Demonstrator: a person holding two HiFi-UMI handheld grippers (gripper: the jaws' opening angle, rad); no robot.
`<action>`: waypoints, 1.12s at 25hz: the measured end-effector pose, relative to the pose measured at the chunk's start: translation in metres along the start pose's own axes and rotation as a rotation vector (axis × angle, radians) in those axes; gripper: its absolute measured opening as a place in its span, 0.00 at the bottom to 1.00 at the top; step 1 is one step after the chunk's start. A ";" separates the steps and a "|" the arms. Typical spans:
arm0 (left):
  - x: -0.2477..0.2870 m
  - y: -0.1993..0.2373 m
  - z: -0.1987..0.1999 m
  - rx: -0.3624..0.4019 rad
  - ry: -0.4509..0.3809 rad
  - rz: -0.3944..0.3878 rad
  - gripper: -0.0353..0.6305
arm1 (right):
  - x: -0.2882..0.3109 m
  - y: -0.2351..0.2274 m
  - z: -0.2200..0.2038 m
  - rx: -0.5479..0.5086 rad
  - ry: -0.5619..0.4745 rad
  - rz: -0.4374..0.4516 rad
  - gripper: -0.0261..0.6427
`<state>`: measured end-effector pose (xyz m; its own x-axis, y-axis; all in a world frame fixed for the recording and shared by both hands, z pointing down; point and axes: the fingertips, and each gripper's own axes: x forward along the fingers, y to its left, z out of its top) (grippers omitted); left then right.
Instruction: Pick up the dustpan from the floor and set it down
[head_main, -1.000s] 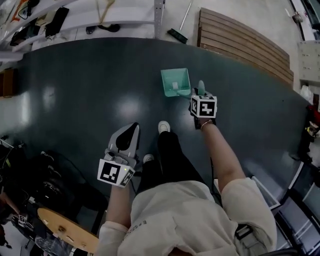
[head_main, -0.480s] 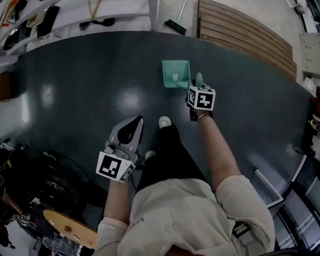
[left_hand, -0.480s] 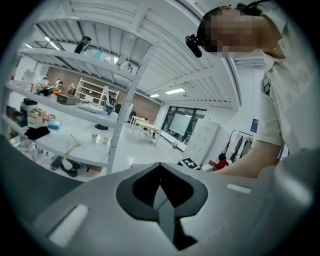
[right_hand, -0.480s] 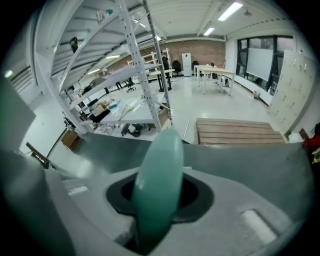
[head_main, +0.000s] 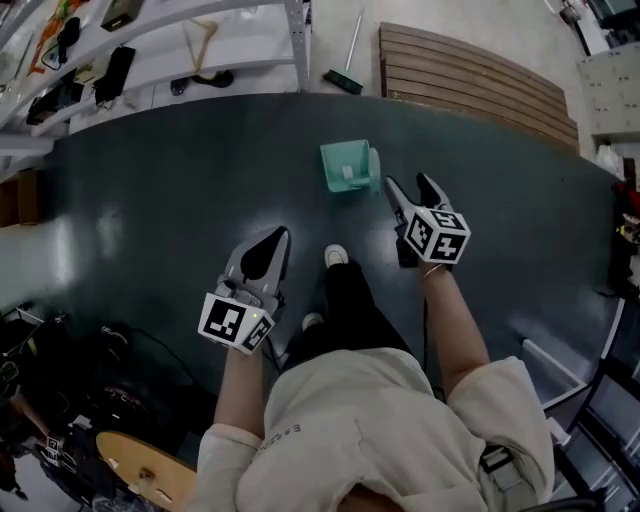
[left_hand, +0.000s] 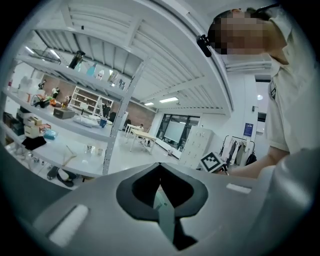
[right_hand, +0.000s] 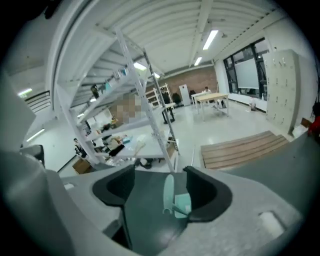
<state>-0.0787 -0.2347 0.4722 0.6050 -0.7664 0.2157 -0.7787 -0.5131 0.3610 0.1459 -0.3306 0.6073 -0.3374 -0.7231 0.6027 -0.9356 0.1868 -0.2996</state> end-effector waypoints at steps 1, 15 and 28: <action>-0.009 -0.006 0.007 0.010 -0.014 -0.001 0.08 | -0.025 0.008 0.008 0.001 -0.045 0.017 0.49; -0.177 -0.103 0.033 0.092 -0.220 -0.024 0.08 | -0.279 0.096 -0.020 -0.148 -0.356 0.021 0.03; -0.287 -0.175 -0.042 0.074 -0.158 -0.028 0.08 | -0.402 0.132 -0.138 -0.104 -0.332 0.024 0.03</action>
<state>-0.1092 0.0908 0.3855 0.5975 -0.7996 0.0596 -0.7757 -0.5576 0.2956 0.1434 0.0768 0.4269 -0.3228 -0.8915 0.3179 -0.9393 0.2606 -0.2230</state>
